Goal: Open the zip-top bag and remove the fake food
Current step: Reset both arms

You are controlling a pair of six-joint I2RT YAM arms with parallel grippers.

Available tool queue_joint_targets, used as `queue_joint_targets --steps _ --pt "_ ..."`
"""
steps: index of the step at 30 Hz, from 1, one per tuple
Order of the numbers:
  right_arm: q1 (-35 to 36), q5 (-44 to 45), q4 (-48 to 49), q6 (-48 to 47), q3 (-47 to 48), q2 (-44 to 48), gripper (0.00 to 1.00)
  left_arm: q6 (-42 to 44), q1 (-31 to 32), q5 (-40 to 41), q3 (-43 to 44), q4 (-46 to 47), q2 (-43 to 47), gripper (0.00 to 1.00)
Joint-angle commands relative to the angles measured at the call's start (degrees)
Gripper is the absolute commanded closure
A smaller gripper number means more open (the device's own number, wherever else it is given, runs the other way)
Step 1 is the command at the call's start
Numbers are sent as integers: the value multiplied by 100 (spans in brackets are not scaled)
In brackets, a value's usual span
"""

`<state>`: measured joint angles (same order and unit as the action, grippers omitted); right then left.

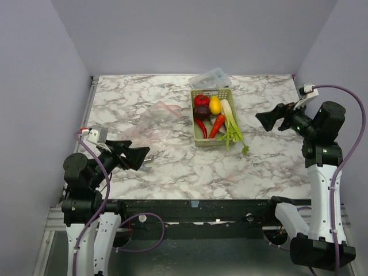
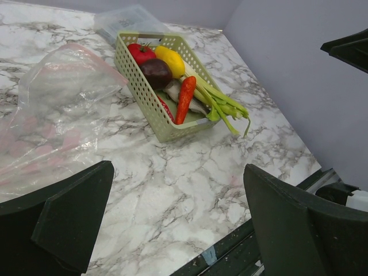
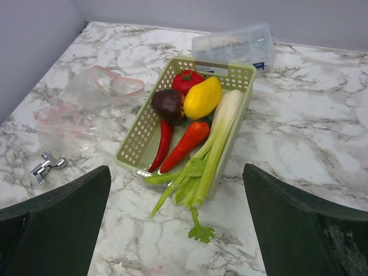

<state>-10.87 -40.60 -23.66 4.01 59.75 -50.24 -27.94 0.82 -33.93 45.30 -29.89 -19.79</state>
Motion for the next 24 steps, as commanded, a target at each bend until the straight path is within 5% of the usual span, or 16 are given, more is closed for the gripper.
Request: queue_joint_targets --steps 1,24 --pt "-23 333 44 173 256 95 0 -1 -34 -122 157 -87 -30 1" --pt "-20 482 72 201 144 157 0 22 -29 -105 183 -93 -58 1"
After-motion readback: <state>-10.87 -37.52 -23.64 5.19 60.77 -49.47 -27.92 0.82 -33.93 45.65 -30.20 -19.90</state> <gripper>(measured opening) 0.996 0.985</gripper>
